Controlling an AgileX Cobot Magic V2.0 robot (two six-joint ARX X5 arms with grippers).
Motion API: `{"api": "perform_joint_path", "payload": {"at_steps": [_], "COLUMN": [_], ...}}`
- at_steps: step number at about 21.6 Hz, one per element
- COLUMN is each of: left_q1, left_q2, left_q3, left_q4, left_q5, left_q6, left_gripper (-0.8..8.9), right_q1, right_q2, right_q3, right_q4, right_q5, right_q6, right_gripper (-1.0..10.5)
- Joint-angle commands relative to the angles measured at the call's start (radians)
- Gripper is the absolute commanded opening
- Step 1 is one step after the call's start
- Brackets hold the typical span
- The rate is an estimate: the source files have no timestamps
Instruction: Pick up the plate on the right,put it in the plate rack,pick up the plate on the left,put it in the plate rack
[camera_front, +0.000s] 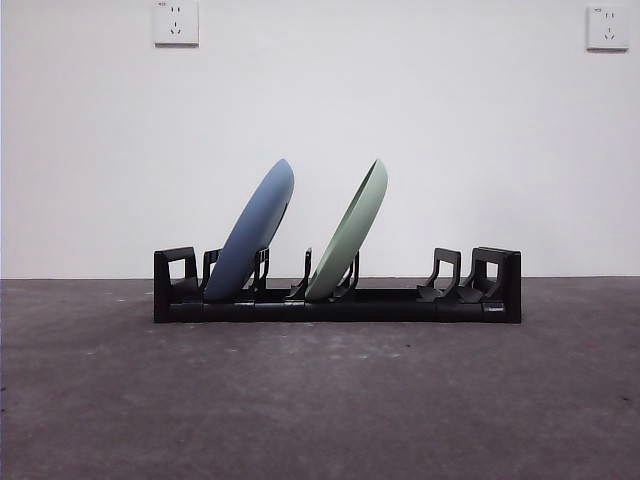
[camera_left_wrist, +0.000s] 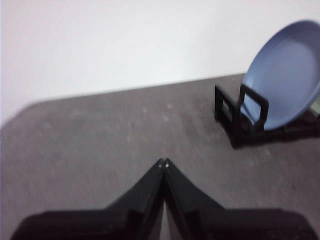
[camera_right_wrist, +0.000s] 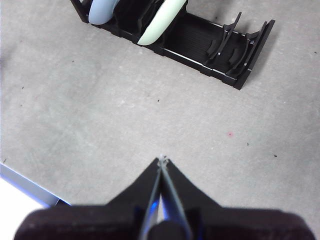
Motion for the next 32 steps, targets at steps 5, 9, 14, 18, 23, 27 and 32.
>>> {"api": "perform_joint_path", "payload": {"at_steps": [5,9,14,18,23,27,32], "left_q1": [0.003,0.003,0.003,0.003,0.003,0.003,0.003], "left_q2": [0.002,0.01,0.014,0.014,0.014,0.014,0.014], "left_q3": [-0.013,-0.013,-0.013,-0.013,-0.013,-0.013,-0.013], "left_q4": [-0.054,-0.054,-0.054,-0.054,-0.054,-0.054,-0.054], "left_q5": [0.008,0.008,0.008,0.008,0.008,0.008,0.008], "left_q6": [-0.06,-0.06,-0.06,-0.06,-0.06,-0.06,-0.06], "left_gripper": [-0.03,-0.03,-0.03,-0.03,-0.03,-0.03,-0.03], "right_q1": [0.001,0.001,0.001,0.001,-0.093,-0.242,-0.378], "right_q2": [0.002,0.002,0.002,0.002,-0.052,-0.232,-0.532], "right_q3": [-0.002,-0.002,-0.002,-0.002,-0.003,-0.107,-0.495], "right_q4": [0.005,0.005,0.005,0.005,0.173,0.451,0.713], "right_q5": [0.001,0.001,0.001,0.001,0.048,-0.153,-0.029], "right_q6": [0.003,0.003,0.003,0.003,-0.097,-0.037,-0.062], "right_gripper": [0.0,0.0,0.0,0.0,0.0,0.0,0.0]}}
